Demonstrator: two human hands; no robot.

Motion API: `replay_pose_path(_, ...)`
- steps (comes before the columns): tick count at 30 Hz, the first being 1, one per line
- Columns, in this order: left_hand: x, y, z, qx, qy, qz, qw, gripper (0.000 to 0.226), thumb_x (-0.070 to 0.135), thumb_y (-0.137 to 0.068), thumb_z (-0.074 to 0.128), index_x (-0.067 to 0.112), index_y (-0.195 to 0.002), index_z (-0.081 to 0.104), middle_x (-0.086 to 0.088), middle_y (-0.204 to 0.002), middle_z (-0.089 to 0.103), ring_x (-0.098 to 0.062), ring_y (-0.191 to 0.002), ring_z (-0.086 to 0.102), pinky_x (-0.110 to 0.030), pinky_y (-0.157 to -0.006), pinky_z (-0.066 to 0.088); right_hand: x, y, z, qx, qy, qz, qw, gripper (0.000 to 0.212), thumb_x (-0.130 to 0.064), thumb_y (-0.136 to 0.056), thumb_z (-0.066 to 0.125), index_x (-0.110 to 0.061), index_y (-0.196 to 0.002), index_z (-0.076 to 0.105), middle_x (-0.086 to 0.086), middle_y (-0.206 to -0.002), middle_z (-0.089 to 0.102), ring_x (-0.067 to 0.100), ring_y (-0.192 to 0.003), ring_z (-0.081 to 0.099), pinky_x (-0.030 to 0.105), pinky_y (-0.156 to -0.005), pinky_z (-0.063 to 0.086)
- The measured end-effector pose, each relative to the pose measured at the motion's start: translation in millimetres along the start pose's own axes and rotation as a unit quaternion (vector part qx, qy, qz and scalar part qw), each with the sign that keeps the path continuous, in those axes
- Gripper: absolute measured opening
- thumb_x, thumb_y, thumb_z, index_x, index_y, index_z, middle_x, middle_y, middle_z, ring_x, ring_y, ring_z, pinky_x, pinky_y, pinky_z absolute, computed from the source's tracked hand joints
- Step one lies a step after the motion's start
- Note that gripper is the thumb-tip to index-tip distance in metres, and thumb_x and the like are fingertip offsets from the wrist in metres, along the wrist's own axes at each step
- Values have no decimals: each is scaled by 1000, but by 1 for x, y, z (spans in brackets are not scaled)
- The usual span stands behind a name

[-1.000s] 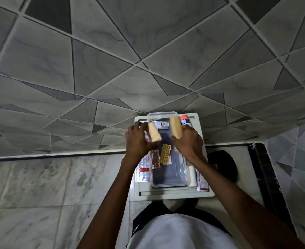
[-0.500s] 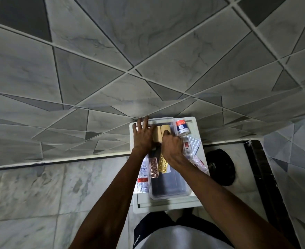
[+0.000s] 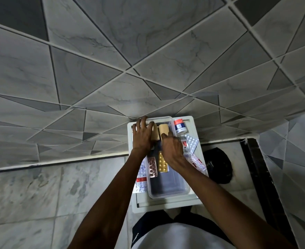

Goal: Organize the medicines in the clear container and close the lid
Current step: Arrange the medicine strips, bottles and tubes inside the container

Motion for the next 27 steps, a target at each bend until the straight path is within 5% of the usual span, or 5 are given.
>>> replay_pose_path(5, -1, 14, -10, 27, 23, 21, 999, 85, 48, -64, 76, 22, -137, 43, -16, -154, 26, -40, -141, 24, -52, -114, 22, 21, 17, -20, 50, -170, 29, 984, 37, -16, -89, 61, -11, -125, 57, 15, -120, 61, 34, -101, 64, 40, -83, 53)
replay_pose_path(11, 17, 65, -24, 123, 130, 36, 983, 42, 35, -78, 64, 20, -118, 59, -12, -133, 52, -36, -124, 43, -45, -100, 35, 107, 78, -20, 57, -335, 114, 933, 20, -1, -76, 60, -12, -87, 72, 5, -87, 75, 22, -79, 70, 13, -67, 47)
replay_pose_path(16, 48, 107, -2, 100, 161, 100, 977, 32, 29, -80, 59, 24, -111, 64, -5, -118, 63, -32, -111, 54, -40, -88, 42, 141, 124, 14, -68, -299, 181, 934, 27, -14, -71, 73, -17, -98, 69, 5, -92, 74, 24, -89, 69, 26, -78, 51)
replay_pose_path(24, 72, 131, 18, 33, 185, 84, 979, 34, 22, -77, 64, 20, -110, 66, -9, -116, 64, -35, -108, 57, -43, -87, 48, 111, 130, 46, -203, -136, 44, 969, 111, -17, -54, 88, -30, -146, 28, 12, -145, 33, 34, -120, 54, 38, -89, 52)
replay_pose_path(27, 72, 132, 19, 37, 186, 83, 978, 32, 22, -77, 64, 21, -109, 66, -9, -115, 65, -34, -107, 57, -42, -86, 48, 100, 129, 43, -198, -64, 14, 978, 96, -2, -60, 79, -25, -141, 32, 13, -142, 27, 39, -110, 59, 39, -81, 53)
Point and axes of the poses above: each hand's wrist, its own y-axis away from the middle knuckle, its own z-axis out of the palm, x = y × z, the point moved 6 cm from there along -y, towards the middle knuckle
